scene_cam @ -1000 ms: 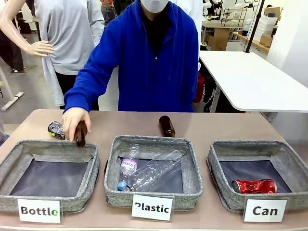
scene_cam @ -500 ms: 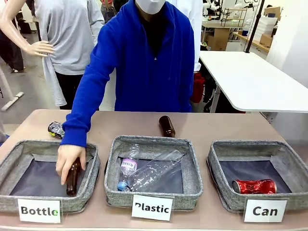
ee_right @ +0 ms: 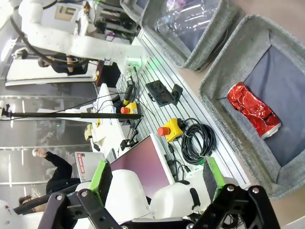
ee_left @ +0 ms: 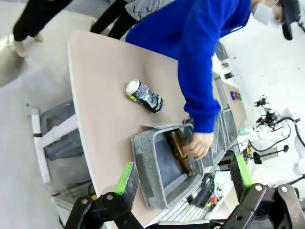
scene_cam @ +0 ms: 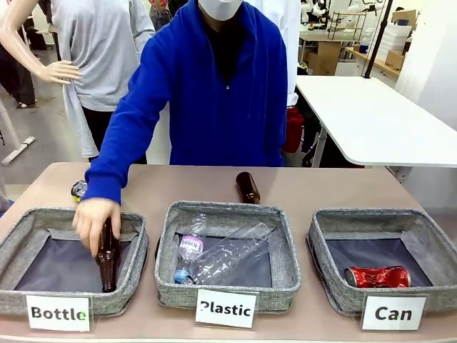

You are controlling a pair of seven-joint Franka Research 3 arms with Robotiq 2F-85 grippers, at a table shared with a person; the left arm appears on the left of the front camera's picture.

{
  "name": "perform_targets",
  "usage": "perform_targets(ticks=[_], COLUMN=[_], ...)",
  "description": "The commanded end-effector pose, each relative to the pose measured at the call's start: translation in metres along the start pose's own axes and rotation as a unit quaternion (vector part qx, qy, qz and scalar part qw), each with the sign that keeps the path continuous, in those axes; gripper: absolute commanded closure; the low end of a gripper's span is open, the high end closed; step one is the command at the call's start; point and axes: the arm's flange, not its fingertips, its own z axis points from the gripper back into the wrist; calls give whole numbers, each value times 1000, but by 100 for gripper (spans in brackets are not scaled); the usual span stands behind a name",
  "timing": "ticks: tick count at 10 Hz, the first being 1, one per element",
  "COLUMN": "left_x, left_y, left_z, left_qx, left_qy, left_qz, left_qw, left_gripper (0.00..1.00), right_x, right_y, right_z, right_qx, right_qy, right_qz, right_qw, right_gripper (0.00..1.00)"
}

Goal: Sort the can waste into the basket.
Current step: Pick up the can waste from the table and place it in the right Fabric basket.

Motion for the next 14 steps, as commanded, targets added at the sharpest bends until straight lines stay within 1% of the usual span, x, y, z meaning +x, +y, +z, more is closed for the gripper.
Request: perform_targets(ticks=[1,2,3,4,5,6,7,8,9,10,11,12,13,14], left_x=[10,13,6,-4,-6,-11,-16,-19,-17,-15,-19,-25,-29,-26], left_y=[-21,-34,-47,-62,-68,-74,-81,-84,-88,-93,-97,-96,-96,-98], left_z=[-41,-77,-114,-157,-196,-234,-266,-299,-328,-353,-371,-394,-406,-407], left_qx=[23,61,110,167,226,261,298,333,355,355,343,370,378,378], left_qy=[37,60,71,90,90,123,126,121,123,111,114,104,135,115], left_qz=[0,-2,-24,-78,-145,-190,-211,-253,-274,-282,-299,-317,-330,-313], left_qw=[999,996,991,979,959,938,923,900,885,884,883,867,855,863], left_gripper=[0,0,0,0,0,0,0,0,0,0,0,0,0,0], right_x=[0,0,0,0,0,0,0,0,0,0,0,0,0,0], right_y=[2,2,2,2,2,2,2,2,2,2,2,2,2,2], right_z=[2,2,2,2,2,2,2,2,2,2,2,2,2,2], right_qx=[-1,-1,-1,-1,-1,-1,-1,-1,-1,-1,-1,-1,-1,-1], right_qy=[6,6,6,6,6,6,6,6,6,6,6,6,6,6], right_qz=[8,8,8,8,8,8,8,8,8,8,8,8,8,8], right_qw=[1000,1000,1000,1000,1000,1000,1000,1000,1000,1000,1000,1000,1000,1000], right_gripper=[0,0,0,0,0,0,0,0,0,0,0,0,0,0])
